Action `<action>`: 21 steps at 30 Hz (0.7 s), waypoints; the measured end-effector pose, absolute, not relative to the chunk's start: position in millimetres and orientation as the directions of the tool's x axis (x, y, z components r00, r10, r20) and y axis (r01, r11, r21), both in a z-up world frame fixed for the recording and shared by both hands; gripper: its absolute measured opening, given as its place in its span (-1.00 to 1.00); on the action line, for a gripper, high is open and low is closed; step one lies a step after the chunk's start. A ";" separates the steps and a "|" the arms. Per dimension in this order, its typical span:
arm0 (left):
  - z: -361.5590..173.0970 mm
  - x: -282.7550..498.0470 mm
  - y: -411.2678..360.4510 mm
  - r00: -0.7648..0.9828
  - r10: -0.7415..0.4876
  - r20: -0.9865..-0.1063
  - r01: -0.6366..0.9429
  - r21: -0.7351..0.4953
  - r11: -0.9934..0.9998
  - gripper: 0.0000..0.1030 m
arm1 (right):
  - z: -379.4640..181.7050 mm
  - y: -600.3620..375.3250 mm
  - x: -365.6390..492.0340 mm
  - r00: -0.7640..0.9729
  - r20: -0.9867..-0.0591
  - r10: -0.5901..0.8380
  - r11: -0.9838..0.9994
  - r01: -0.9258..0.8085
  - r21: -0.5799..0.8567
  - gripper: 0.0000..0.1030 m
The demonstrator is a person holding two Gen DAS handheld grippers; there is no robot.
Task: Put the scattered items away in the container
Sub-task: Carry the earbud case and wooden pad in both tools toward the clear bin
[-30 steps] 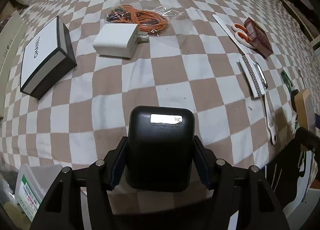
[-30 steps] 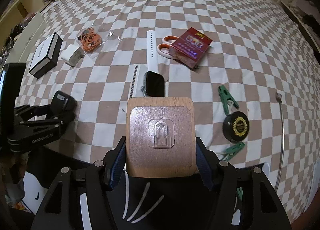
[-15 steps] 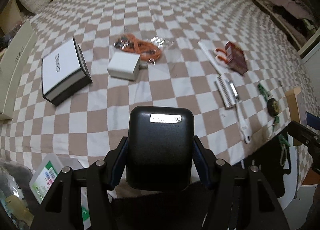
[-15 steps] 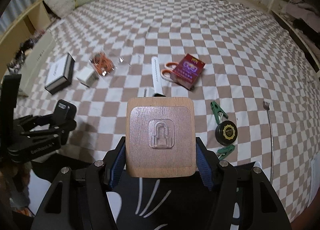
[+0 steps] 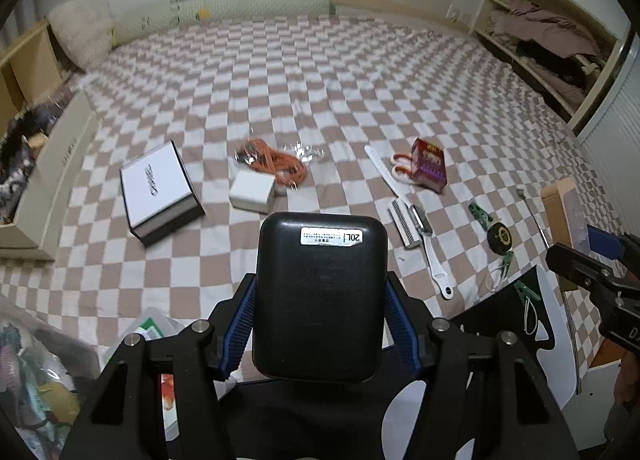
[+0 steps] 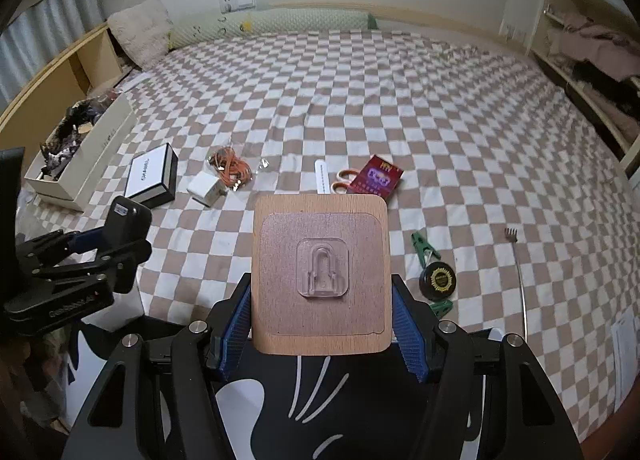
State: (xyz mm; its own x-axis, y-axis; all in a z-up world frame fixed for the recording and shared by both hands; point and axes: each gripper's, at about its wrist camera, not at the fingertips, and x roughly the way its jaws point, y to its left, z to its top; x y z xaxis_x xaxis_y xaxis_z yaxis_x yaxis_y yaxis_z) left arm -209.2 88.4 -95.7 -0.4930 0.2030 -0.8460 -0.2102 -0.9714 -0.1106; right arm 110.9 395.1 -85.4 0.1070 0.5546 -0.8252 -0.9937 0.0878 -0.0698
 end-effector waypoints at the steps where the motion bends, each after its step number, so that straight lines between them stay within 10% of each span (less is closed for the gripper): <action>1: -90.7 -205.8 86.4 -0.503 0.206 -0.839 -0.211 -0.112 -0.971 0.17 | -83.5 393.4 110.9 0.102 -0.823 0.560 0.087 -0.994 -0.064 0.26; 21: -21.5 -157.2 49.6 -0.670 0.189 -0.717 -0.208 -0.064 -0.976 0.17 | -36.0 353.3 67.0 0.040 -0.717 0.695 -0.013 -0.998 -0.068 0.26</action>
State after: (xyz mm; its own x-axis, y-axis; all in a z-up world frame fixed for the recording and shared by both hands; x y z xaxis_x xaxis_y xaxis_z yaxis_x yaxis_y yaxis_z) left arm -157.2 49.6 -21.5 -0.6704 0.1894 -0.7174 -0.2077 -0.9761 -0.0636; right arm 67.0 353.3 -36.0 0.0398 0.6954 -0.7175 -0.9976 -0.0134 -0.0683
